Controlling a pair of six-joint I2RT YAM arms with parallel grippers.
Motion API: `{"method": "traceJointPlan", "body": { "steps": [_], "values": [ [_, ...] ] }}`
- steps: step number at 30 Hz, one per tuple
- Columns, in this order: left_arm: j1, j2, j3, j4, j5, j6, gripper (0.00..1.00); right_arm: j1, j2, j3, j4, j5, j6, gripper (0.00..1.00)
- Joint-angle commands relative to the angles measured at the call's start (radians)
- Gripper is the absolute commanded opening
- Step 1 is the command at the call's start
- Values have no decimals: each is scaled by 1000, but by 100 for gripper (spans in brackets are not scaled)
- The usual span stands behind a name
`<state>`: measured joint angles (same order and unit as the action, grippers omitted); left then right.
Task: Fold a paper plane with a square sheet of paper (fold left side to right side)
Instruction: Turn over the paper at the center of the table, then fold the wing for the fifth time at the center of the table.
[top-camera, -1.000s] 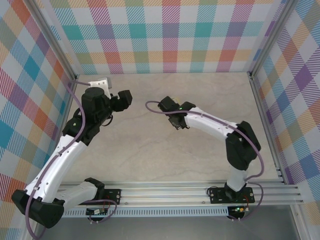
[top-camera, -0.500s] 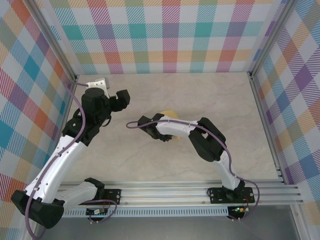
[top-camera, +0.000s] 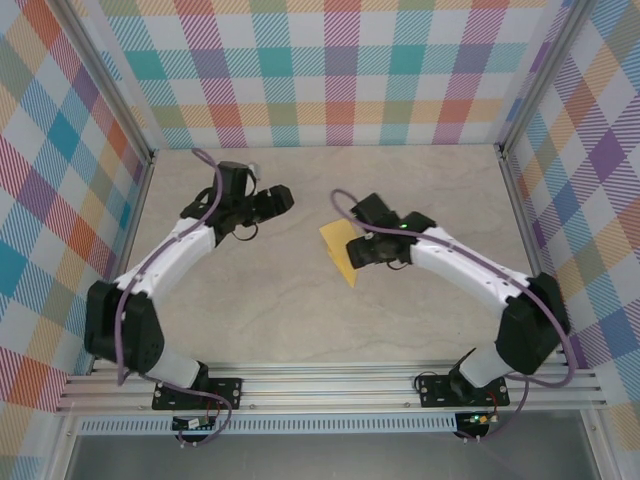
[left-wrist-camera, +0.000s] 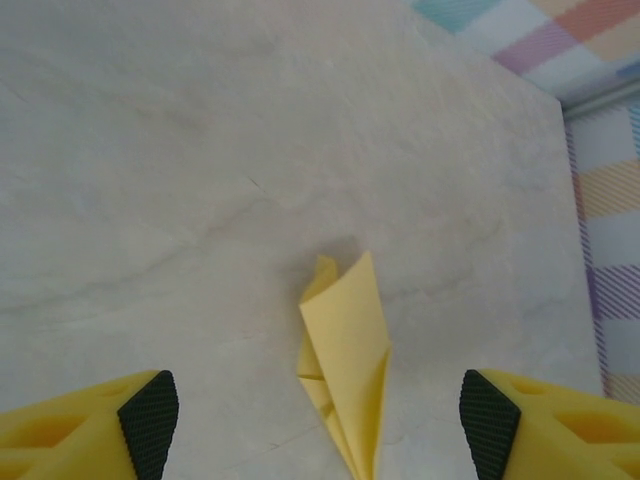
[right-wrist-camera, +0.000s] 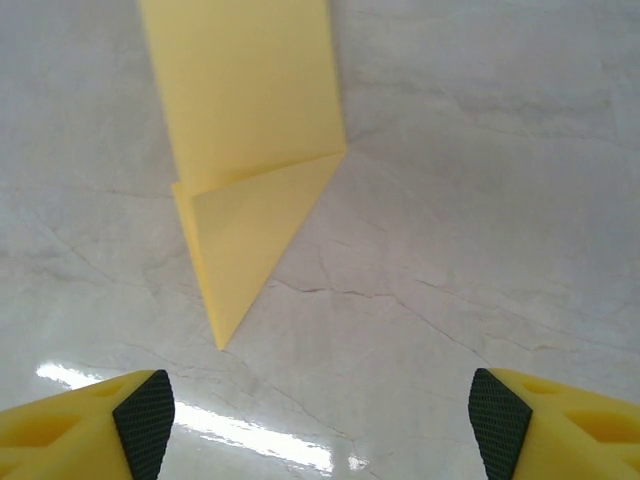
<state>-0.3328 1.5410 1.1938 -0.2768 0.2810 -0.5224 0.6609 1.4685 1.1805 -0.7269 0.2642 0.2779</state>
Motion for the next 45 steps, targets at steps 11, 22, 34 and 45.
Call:
{"method": "traceJointPlan", "body": {
  "steps": [11,22,34,45],
  "values": [
    [-121,491,155,273,336,-129,61,-392,-76,-321,407,-714,175,87],
    [-160,573,202,262,340,-103,13,-472,13,-359,506,-884,122,84],
    [-143,375,21,366,542,85,0,-514,249,-252,667,-1118,-12,68],
    [-143,333,-19,370,621,124,0,-514,382,-207,759,-1339,-25,60]
  ]
}}
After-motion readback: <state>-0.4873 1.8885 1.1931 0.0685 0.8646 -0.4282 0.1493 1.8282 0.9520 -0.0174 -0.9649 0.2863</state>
